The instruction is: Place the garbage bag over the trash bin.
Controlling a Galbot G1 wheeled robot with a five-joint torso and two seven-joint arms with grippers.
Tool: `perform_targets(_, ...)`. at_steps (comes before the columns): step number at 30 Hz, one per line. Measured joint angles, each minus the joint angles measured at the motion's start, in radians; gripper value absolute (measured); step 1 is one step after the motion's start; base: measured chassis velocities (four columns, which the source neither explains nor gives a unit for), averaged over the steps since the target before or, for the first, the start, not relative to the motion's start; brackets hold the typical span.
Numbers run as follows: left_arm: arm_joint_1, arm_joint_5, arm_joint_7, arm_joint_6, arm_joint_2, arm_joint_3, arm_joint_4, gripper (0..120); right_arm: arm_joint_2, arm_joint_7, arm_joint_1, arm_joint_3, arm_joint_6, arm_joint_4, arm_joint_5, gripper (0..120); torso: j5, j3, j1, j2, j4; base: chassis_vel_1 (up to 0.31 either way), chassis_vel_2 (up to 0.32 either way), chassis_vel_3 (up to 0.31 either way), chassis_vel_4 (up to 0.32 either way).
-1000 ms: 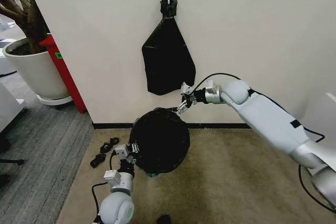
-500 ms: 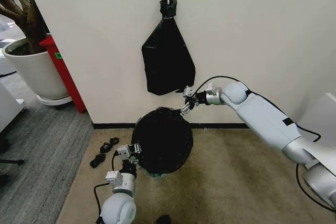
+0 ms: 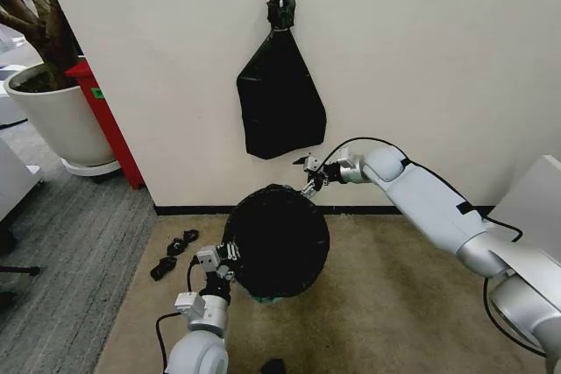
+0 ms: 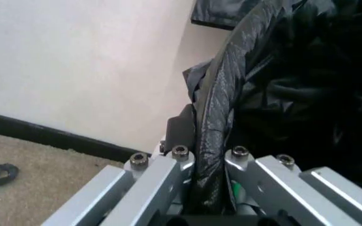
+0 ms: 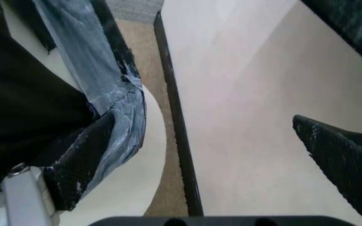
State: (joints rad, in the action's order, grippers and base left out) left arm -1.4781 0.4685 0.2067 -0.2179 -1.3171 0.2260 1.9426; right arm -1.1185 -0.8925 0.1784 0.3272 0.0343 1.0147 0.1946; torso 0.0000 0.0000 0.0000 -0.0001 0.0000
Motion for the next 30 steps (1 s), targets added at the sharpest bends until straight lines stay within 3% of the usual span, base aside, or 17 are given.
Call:
perform_targets(8,-0.035,-0.008,-0.012,-0.003,-0.013,-0.004,0.020,1,-0.032,0.002,-0.011,-0.006,0.024,-0.067,-0.017,100,-0.0002,0.000,0.000,0.000,0.0000,0.000,0.000,0.000,0.000)
perform_targets(20,-0.028,-0.011,-0.009,-0.007,-0.020,0.002,0.008,1,-0.030,0.012,-0.012,-0.008,0.026,-0.063,-0.010,100,0.0000,0.000,0.000,0.000,0.0001,0.000,0.000,0.000,0.000)
perform_targets(30,0.045,0.027,0.016,-0.007,-0.014,0.020,-0.062,1,0.048,0.036,0.010,0.012,-0.040,0.135,0.131,100,-0.0002,0.000,0.000,0.000,0.0000,0.000,0.000,0.000,0.000)
